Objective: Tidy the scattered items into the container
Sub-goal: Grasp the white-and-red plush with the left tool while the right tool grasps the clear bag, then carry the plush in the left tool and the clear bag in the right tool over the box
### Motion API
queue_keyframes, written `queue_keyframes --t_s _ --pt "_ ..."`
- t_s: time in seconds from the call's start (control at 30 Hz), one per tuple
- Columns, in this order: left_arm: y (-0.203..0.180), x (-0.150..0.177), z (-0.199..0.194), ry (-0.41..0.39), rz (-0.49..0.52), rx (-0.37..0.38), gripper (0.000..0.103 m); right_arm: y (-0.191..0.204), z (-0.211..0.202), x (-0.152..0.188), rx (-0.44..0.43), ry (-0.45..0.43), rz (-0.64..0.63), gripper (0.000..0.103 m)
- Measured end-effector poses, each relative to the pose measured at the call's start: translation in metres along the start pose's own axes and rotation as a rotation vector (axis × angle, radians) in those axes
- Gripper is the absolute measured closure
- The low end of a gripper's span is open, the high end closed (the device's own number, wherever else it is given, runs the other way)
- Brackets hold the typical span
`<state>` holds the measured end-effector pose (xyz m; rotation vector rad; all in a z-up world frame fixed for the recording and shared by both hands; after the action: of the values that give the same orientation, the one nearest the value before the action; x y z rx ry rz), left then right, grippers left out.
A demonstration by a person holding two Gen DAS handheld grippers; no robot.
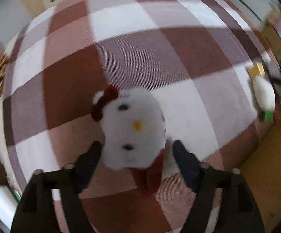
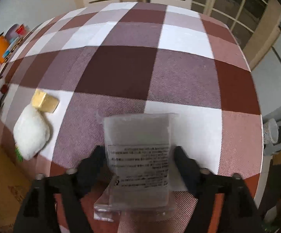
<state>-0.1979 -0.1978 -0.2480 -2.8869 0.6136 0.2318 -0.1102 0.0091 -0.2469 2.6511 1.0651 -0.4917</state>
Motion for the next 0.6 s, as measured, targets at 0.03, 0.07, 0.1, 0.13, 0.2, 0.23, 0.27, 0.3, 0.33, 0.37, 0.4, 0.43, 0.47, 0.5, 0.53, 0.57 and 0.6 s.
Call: queue_keyframes --t_s 0.03,0.07,0.1,0.13,0.2,0.23,0.27,0.3,0.33,0.37,0.4,0.43,0.47,0.5,0.53,0.57,0.6 --pt "0.000 -0.003 -0.002 -0.018 -0.013 0.006 0.020 0.000 0.002 -0.005 0.001 -0.003 0.009 0.024" --pt "-0.001 -0.006 -0.003 -0.029 -0.020 0.010 0.019 -0.001 0.003 -0.010 0.002 -0.012 0.018 0.024" --pt "-0.003 -0.010 -0.003 -0.035 -0.020 0.007 0.017 0.000 0.004 -0.014 0.005 -0.018 0.020 0.024" --pt "-0.005 -0.014 -0.001 -0.040 -0.016 -0.002 0.017 -0.001 0.005 -0.016 0.014 -0.022 0.013 0.024" --pt "-0.005 -0.015 0.008 -0.030 -0.012 -0.041 0.018 0.004 0.009 -0.017 0.032 -0.018 -0.016 0.024" --pt "-0.004 -0.015 0.012 -0.024 -0.011 -0.065 0.019 0.006 0.008 -0.016 0.025 -0.038 -0.019 0.024" --pt "-0.005 -0.015 0.015 -0.037 -0.012 -0.070 0.019 0.007 0.008 -0.014 0.022 -0.041 -0.020 0.024" --pt "-0.013 -0.016 0.020 -0.060 -0.020 -0.068 0.030 0.007 0.007 -0.014 0.022 -0.047 -0.018 0.024" --pt "-0.017 -0.015 0.021 -0.078 -0.034 -0.055 0.044 0.005 0.005 -0.012 0.020 -0.053 -0.019 0.029" --pt "-0.017 -0.014 0.018 -0.090 -0.045 -0.053 0.052 0.004 0.003 -0.010 0.017 -0.060 -0.022 0.045" --pt "-0.015 -0.012 0.015 -0.096 -0.048 -0.066 0.061 0.004 0.000 -0.009 0.014 -0.060 -0.027 0.053" --pt "-0.014 -0.009 0.013 -0.098 -0.055 -0.070 0.062 0.002 -0.001 -0.007 0.014 -0.048 -0.028 0.056" --pt "-0.012 -0.005 0.012 -0.096 -0.069 -0.070 0.062 0.001 -0.003 -0.003 0.016 -0.034 -0.031 0.056" --pt "-0.011 0.001 0.009 -0.094 -0.080 -0.072 0.062 0.001 -0.004 0.002 0.018 -0.027 -0.034 0.056" --pt "-0.010 0.007 0.007 -0.094 -0.088 -0.075 0.062 0.001 -0.006 0.005 0.016 -0.024 -0.032 0.054" --pt "-0.010 0.011 0.006 -0.094 -0.096 -0.080 0.062 0.000 -0.006 0.009 0.013 -0.019 -0.020 0.050" --pt "-0.006 0.017 0.006 -0.093 -0.103 -0.082 0.061 0.002 -0.005 0.011 0.012 -0.014 -0.013 0.046"
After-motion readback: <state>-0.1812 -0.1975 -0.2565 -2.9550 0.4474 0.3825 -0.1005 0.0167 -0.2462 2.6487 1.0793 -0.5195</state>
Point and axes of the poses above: each gripper's, at about its wrist camera, not at the fingertips, and z roughly the way its jaws point, y to its left, x to its underside, the point moved 5 cm from there along z, roughly the way its jaws point, and after that the axes turned 8 degrees about x, right-handed, at the moved point
